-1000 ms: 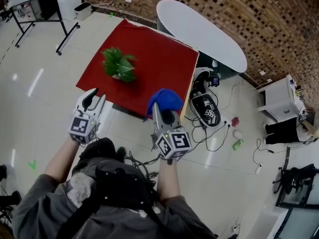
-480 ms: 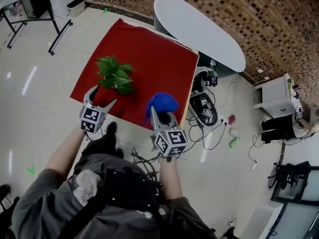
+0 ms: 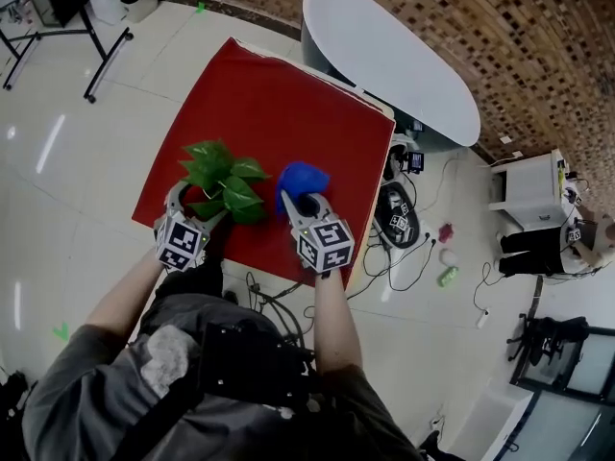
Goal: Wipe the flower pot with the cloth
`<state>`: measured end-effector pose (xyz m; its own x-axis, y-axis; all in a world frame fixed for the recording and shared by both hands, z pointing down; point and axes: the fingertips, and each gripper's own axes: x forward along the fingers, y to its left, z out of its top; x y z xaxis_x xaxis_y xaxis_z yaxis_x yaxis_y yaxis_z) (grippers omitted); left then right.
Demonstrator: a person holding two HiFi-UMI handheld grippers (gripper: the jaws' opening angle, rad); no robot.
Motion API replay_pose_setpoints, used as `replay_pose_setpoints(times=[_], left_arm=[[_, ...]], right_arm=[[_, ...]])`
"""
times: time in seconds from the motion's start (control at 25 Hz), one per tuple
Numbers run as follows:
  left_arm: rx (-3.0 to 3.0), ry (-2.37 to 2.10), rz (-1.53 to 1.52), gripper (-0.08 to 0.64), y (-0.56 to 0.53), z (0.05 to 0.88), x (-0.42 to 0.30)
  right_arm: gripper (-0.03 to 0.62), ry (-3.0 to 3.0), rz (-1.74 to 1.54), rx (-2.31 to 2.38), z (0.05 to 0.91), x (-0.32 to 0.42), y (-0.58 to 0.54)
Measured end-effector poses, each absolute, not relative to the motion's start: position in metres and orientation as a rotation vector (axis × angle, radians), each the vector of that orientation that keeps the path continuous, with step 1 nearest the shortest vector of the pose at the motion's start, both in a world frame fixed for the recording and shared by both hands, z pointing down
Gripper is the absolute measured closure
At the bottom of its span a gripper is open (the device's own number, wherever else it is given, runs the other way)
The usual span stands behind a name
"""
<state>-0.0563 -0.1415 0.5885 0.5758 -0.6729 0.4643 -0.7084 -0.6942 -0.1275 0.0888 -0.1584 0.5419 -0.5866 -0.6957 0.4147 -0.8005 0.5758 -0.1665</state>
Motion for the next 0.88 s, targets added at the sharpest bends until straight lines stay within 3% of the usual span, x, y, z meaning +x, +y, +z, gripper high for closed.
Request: replay_pose_setpoints(times=[0.44, 0.88], left_arm=[[2.779, -1.07, 0.818, 0.146, -0.191, 0.594, -0.055], [2.888, -0.783, 0.698, 0.146, -0.21, 0.594, -0.057]], right_arm=[[0.514, -2.568, 0.603, 0.868, 0.581, 0.023, -0.243], [0.514, -2.585, 0.593, 0.713, 0.593, -0.004, -0.234]])
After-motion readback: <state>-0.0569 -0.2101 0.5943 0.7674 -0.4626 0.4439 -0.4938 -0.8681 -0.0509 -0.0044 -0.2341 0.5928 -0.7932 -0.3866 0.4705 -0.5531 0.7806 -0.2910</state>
